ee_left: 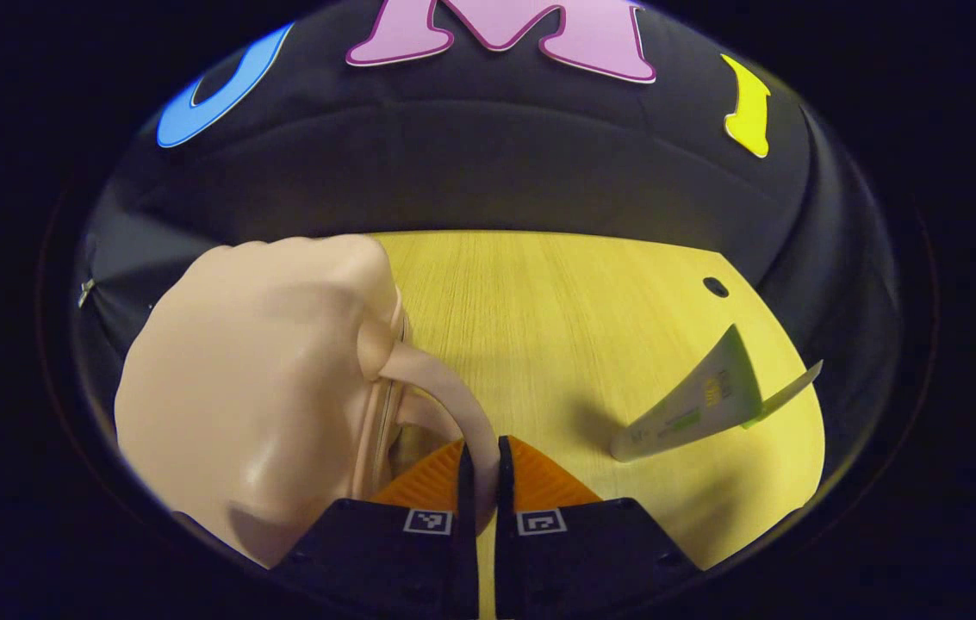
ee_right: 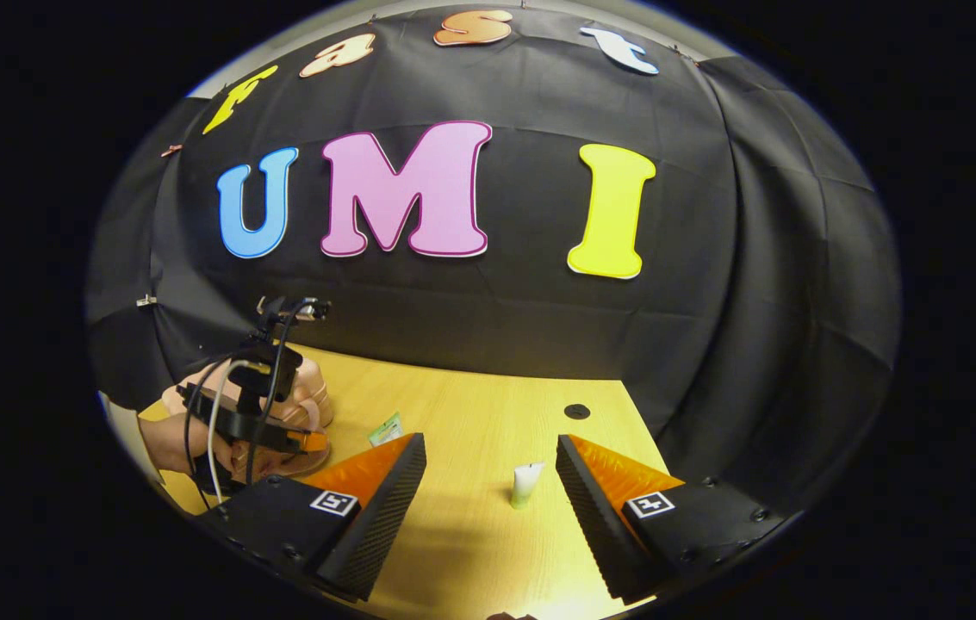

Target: First open the suitcase, pack the skin care products into it, and then close the suitcase.

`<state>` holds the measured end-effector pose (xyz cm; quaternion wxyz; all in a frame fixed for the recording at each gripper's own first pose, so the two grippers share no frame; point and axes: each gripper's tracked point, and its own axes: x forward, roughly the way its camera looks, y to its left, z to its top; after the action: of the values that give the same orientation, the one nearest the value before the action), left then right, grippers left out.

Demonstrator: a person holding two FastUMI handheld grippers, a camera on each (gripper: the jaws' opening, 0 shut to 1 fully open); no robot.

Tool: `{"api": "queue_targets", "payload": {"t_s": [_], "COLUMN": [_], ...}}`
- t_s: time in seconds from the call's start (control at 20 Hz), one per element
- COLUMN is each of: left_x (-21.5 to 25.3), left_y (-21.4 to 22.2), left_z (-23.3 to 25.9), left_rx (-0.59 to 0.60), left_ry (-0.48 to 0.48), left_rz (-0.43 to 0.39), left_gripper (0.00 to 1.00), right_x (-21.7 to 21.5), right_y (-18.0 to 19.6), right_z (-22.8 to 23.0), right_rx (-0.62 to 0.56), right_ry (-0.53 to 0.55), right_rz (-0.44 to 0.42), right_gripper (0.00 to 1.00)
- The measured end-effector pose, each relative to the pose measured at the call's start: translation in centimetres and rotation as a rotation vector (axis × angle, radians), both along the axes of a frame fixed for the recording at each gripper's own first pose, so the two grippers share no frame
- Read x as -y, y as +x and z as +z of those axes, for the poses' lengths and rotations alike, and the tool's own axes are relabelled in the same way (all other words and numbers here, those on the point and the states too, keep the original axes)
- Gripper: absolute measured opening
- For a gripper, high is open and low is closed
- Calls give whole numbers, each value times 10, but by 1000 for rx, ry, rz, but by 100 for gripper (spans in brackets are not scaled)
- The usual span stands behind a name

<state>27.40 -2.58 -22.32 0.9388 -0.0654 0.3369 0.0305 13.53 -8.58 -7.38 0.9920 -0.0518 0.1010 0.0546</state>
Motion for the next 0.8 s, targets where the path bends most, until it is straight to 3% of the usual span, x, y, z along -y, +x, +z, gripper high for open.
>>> {"api": "queue_targets", "payload": {"t_s": [0.25, 0.45, 0.55, 0.8], "left_x": [-40, -129, -186, -342], "left_y": [-21, -48, -60, -78], "left_z": [110, 197, 215, 217], "left_rx": [158, 278, 313, 335], "left_ry": [-17, -9, 0, 150], "left_rz": [-11, 46, 89, 210], "left_gripper": [11, 11, 11, 11], "right_x": [-27, -51, -62, -76], "right_y": [-16, -29, -34, -42], "right_z": [14, 20, 23, 18], "right_rx": [26, 33, 38, 20], "right_ry": [3, 12, 9, 9], "right_rz": [7, 17, 18, -20], "right_gripper": [96, 96, 96, 96]}}
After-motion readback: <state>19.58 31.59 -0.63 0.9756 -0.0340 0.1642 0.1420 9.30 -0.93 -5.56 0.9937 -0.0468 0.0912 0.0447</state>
